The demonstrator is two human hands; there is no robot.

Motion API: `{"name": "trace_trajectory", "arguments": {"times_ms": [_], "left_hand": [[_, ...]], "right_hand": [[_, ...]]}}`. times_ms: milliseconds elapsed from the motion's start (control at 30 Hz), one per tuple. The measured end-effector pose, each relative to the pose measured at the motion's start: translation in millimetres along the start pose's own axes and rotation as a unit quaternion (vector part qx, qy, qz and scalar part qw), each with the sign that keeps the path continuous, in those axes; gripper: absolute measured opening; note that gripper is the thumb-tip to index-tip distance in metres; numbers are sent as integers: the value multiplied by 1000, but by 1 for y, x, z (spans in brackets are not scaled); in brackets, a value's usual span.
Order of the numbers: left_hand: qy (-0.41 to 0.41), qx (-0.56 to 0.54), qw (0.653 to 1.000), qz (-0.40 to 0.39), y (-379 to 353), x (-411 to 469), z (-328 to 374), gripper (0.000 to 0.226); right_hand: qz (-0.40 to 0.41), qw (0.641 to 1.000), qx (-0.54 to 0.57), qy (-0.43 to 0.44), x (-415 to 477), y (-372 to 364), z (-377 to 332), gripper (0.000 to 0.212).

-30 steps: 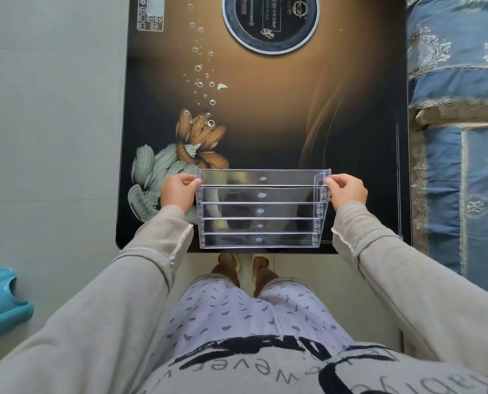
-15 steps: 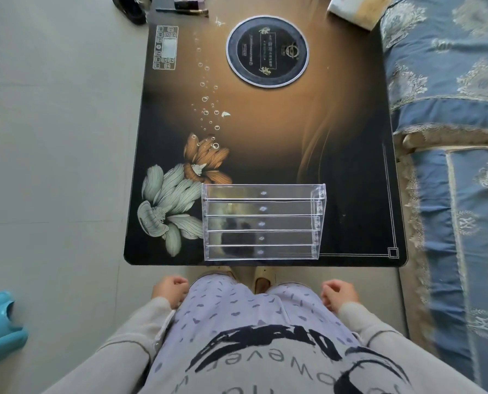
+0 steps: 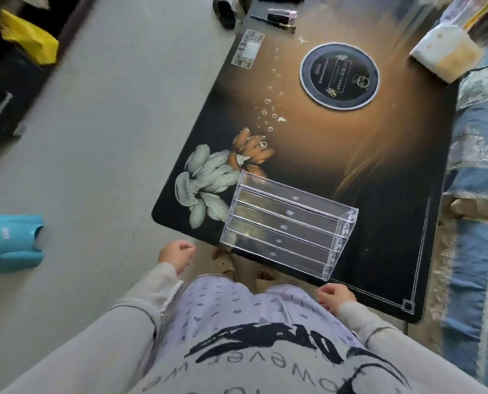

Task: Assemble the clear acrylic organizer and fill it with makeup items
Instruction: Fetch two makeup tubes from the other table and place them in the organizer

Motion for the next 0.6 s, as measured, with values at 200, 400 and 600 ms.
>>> {"name": "trace_trajectory", "arguments": {"times_ms": [200,400,600], "left_hand": [[84,-103,991,20,-35,-48,-76,17],[223,-154,962,28,-91,-110,-179,24],[315,-260,912,36,-132,-149,-242,28]], "right_hand": [[-22,996,-72,53,20,28,-18,15],[-71,976,-198,55,23,19,-43,20],[-150,896,-391,151,9,-37,-81,29]]}}
Point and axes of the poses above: each hand's wrist, its own x-axis towards the middle knuckle, its own y-axis out of the back of the hand, z = x × y, the point moved 6 cm from there along x, towards the middle knuckle, and after that the axes turned 7 degrees about y, right-handed, at the moved point
